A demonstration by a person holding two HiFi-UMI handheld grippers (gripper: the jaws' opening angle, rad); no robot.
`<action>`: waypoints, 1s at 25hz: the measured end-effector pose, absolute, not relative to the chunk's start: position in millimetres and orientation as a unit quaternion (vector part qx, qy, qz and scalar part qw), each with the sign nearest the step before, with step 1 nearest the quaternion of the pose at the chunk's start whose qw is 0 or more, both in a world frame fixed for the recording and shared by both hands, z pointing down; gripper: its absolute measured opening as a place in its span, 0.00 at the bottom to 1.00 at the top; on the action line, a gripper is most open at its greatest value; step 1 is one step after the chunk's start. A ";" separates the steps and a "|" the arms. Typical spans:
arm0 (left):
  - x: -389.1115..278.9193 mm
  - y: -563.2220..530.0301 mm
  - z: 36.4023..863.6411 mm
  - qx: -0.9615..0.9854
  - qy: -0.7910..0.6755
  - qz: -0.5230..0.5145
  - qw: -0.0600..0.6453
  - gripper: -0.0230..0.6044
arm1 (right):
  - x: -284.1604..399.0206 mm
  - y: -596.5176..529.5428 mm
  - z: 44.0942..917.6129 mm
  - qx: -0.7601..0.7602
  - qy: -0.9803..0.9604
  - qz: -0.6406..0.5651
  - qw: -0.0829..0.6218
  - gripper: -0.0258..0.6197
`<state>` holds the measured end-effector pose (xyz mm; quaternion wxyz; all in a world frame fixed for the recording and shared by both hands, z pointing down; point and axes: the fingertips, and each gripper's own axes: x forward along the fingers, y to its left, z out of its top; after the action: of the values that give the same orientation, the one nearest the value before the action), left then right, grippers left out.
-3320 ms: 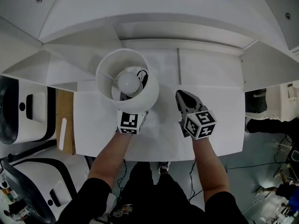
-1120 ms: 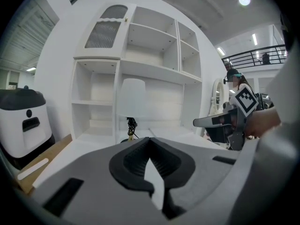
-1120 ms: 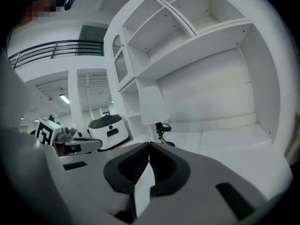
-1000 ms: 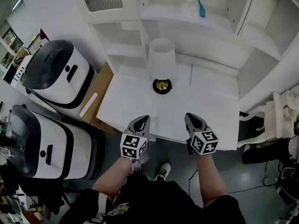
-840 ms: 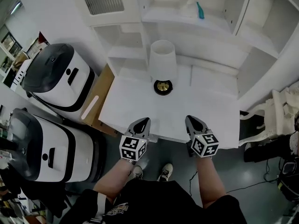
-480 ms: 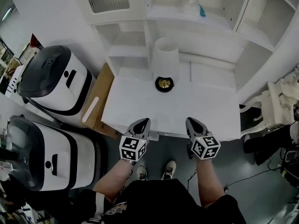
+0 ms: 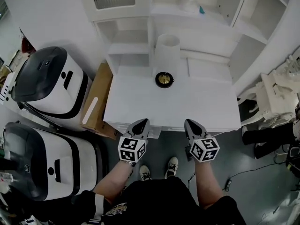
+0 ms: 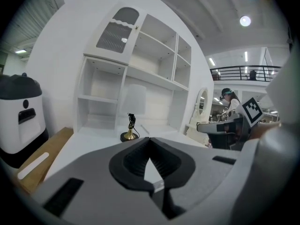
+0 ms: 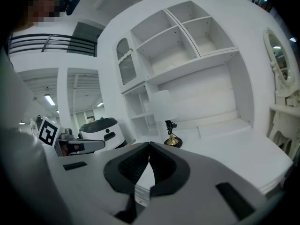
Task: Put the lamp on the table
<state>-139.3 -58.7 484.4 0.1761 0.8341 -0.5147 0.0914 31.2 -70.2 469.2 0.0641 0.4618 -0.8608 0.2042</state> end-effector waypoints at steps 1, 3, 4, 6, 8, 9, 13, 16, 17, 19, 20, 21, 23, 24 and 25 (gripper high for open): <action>-142.5 -54.8 484.4 0.835 -0.514 0.091 0.177 0.05 | 27.5 -66.3 467.9 0.463 -0.861 0.203 0.064 0.08; -148.5 -46.7 485.0 0.836 -0.511 0.090 0.177 0.05 | 20.1 -58.1 466.4 0.464 -0.860 0.202 0.064 0.08; -151.1 -42.6 485.6 0.837 -0.510 0.090 0.177 0.05 | 16.6 -53.9 466.0 0.464 -0.860 0.201 0.064 0.08; -155.1 -35.0 486.8 0.839 -0.507 0.090 0.179 0.05 | 9.9 -45.9 465.6 0.464 -0.860 0.201 0.065 0.08; -158.1 -29.0 486.9 0.841 -0.502 0.091 0.177 0.05 | 3.9 -38.8 465.0 0.464 -0.860 0.201 0.065 0.08; -159.4 -26.4 486.5 0.843 -0.501 0.090 0.176 0.05 | 1.1 -35.4 464.7 0.464 -0.860 0.201 0.065 0.08; -165.8 -17.5 484.4 0.846 -0.496 0.088 0.173 0.05 | -8.9 -23.3 464.1 0.466 -0.860 0.199 0.066 0.08; -169.2 -13.4 484.4 0.848 -0.493 0.088 0.173 0.05 | -14.2 -17.0 463.6 0.467 -0.859 0.198 0.066 0.08; -170.2 -11.9 484.0 0.849 -0.491 0.088 0.172 0.05 | -15.9 -14.9 463.8 0.468 -0.859 0.199 0.066 0.08; -172.5 -8.4 483.1 0.851 -0.488 0.088 0.171 0.05 | -19.5 -10.7 464.5 0.469 -0.858 0.200 0.065 0.08; -173.7 -7.0 482.7 0.852 -0.487 0.088 0.170 0.05 | -21.3 -9.1 464.9 0.469 -0.858 0.200 0.064 0.08; -174.8 -6.0 482.4 0.853 -0.486 0.088 0.169 0.05 | -23.0 -7.9 465.4 0.469 -0.858 0.201 0.064 0.08; -176.8 -4.4 481.6 0.854 -0.485 0.087 0.168 0.05 | -26.0 -5.7 466.4 0.469 -0.858 0.202 0.063 0.08; -177.9 -3.3 481.3 0.854 -0.485 0.087 0.167 0.05 | -27.4 -4.2 466.7 0.469 -0.858 0.202 0.062 0.08; -179.0 -1.6 481.0 0.854 -0.485 0.087 0.167 0.05 | -28.8 -2.4 466.9 0.469 -0.857 0.202 0.063 0.08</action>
<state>-179.0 -1.6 481.0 0.1672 0.8541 -0.4848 0.0869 -28.8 -2.4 466.9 0.0626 0.4691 -0.8575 0.2019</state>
